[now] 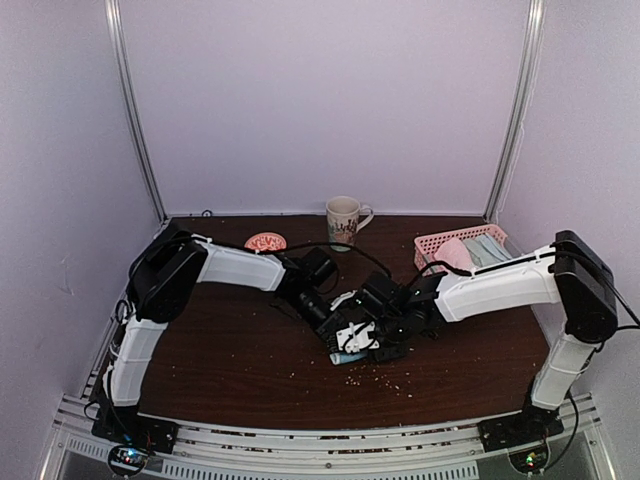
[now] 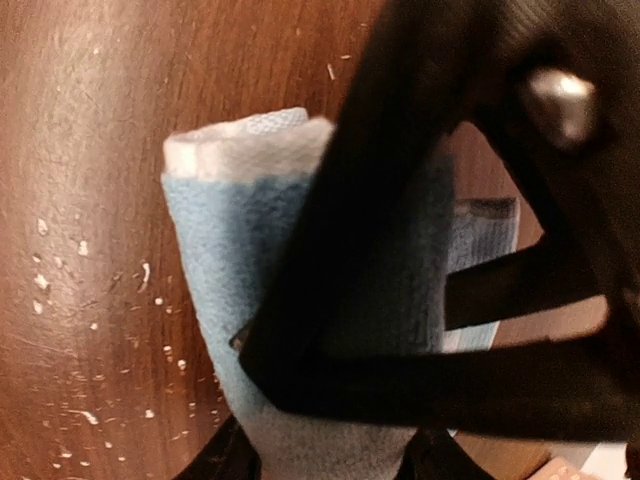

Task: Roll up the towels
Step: Roll the towel at the center of the board.

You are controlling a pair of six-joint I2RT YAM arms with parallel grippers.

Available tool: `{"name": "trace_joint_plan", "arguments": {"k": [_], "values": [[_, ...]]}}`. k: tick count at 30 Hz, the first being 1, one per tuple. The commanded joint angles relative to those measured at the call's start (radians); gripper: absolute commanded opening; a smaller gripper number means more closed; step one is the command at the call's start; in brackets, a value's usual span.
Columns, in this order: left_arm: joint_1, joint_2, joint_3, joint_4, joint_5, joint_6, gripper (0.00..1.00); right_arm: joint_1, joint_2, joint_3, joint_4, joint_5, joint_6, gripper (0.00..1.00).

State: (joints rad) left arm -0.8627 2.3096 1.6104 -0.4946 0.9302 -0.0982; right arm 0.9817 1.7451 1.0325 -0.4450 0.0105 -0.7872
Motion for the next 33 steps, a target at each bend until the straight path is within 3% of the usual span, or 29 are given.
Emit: {"name": "trace_joint_plan", "arguments": {"k": [1,6,12,15,18,20,23,27,33], "values": [[0.027,-0.035,-0.062,-0.021,-0.139,-0.028,0.28,0.004,0.088,-0.012,-0.039,-0.023,-0.013,0.31],[0.079,-0.221,-0.215,0.160,-0.203,-0.082,0.39,0.000,0.117,-0.004,-0.119,-0.113,-0.035,0.21],[0.097,-0.446,-0.427,0.341,-0.306,-0.105,0.40,-0.037,0.190,0.101,-0.302,-0.268,-0.072,0.17],[0.092,-0.649,-0.652,0.620,-0.333,-0.152,0.41,-0.072,0.262,0.200,-0.432,-0.339,-0.084,0.17],[0.039,-0.871,-0.880,0.911,-0.482,-0.149,0.46,-0.108,0.323,0.291,-0.522,-0.406,-0.098,0.17],[-0.065,-0.952,-0.923,0.909,-0.670,-0.026,0.51,-0.134,0.372,0.349,-0.574,-0.444,-0.102,0.17],[-0.204,-0.942,-0.880,0.785,-0.872,0.169,0.52,-0.167,0.463,0.458,-0.667,-0.496,-0.111,0.18],[-0.300,-0.804,-0.759,0.611,-0.941,0.319,0.44,-0.196,0.535,0.552,-0.744,-0.539,-0.133,0.18],[-0.364,-0.625,-0.626,0.545,-1.052,0.446,0.46,-0.201,0.561,0.585,-0.756,-0.541,-0.127,0.18]]}}
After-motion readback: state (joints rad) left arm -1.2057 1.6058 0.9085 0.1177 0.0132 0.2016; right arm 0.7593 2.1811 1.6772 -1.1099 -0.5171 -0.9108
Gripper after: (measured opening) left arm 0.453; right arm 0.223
